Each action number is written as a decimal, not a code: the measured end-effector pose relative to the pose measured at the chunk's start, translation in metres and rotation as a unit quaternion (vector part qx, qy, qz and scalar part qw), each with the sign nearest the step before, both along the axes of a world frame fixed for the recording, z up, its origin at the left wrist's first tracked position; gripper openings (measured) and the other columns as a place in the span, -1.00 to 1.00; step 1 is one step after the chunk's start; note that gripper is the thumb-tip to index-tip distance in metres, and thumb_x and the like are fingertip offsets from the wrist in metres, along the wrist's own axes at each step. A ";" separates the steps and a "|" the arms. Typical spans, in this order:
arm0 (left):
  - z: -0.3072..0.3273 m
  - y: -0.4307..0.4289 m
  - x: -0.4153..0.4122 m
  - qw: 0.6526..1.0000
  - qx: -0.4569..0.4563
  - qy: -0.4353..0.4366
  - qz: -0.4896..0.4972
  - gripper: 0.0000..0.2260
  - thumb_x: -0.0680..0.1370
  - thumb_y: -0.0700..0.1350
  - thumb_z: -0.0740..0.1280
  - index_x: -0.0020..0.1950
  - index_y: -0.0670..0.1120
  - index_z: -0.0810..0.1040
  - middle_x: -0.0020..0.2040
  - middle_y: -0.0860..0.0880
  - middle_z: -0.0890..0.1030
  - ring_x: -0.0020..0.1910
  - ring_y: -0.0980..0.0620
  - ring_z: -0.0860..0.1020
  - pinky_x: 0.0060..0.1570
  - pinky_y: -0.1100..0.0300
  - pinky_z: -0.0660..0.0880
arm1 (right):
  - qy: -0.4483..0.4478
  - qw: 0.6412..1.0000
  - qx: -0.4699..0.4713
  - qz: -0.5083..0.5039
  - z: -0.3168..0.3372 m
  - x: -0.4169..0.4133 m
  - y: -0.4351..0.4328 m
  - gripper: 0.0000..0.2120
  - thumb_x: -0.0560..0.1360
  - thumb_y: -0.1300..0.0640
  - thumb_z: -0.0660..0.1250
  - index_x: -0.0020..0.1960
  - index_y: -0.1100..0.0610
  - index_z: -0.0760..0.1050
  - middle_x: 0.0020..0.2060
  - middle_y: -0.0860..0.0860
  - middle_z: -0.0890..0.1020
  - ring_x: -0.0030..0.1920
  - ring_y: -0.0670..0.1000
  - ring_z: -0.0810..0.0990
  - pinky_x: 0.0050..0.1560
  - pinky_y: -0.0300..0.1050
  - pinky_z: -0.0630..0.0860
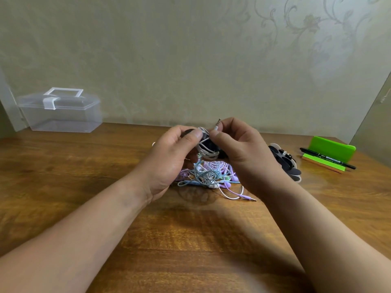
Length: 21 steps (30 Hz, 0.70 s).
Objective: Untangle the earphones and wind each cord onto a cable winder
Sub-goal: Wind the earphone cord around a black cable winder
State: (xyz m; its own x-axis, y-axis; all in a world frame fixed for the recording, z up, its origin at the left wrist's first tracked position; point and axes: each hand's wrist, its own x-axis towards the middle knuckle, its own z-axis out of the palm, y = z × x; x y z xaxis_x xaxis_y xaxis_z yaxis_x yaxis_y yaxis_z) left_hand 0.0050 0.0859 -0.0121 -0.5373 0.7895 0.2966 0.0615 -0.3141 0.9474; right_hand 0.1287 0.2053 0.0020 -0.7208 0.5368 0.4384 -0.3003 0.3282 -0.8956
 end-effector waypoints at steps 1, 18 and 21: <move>-0.002 0.002 0.001 1.000 0.008 -0.003 -0.010 -0.79 0.68 -0.10 0.31 0.25 -0.16 0.58 0.00 -0.15 0.71 -0.03 -0.04 0.68 -0.02 0.07 0.62 | 0.006 1.000 0.005 -0.002 0.000 -0.001 0.000 -0.89 0.60 0.15 0.40 -0.03 0.18 0.54 -0.19 0.16 0.59 -0.15 0.13 0.58 -0.03 0.19 0.55; -0.008 0.004 -0.003 0.983 -0.006 0.185 0.014 -0.81 0.63 -0.24 0.39 0.19 -0.06 0.49 0.09 -0.19 0.62 -0.02 -0.03 0.63 0.00 0.02 0.61 | 0.009 1.000 -0.027 -0.006 0.002 0.001 0.003 -0.85 0.61 0.30 0.39 -0.11 0.18 0.48 -0.28 0.12 0.54 -0.25 0.08 0.55 -0.19 0.00 0.53; -0.008 0.003 -0.005 0.978 -0.013 0.207 0.018 -0.82 0.63 -0.20 0.40 0.16 0.01 0.48 0.08 -0.13 0.62 0.01 0.00 0.61 0.02 -0.02 0.61 | 0.006 0.998 -0.065 -0.002 -0.001 -0.003 0.000 -0.83 0.61 0.30 0.37 -0.12 0.16 0.46 -0.24 0.13 0.54 -0.23 0.09 0.57 -0.18 -0.01 0.56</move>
State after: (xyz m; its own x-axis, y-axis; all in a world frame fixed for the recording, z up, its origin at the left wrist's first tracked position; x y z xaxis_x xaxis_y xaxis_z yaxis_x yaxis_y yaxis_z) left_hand -0.0001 0.0887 -0.0204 -0.4025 0.7825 0.4750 0.4514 -0.2818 0.8467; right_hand 0.1260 0.2056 0.0009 -0.7143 0.5919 0.3733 -0.3103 0.2102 -0.9271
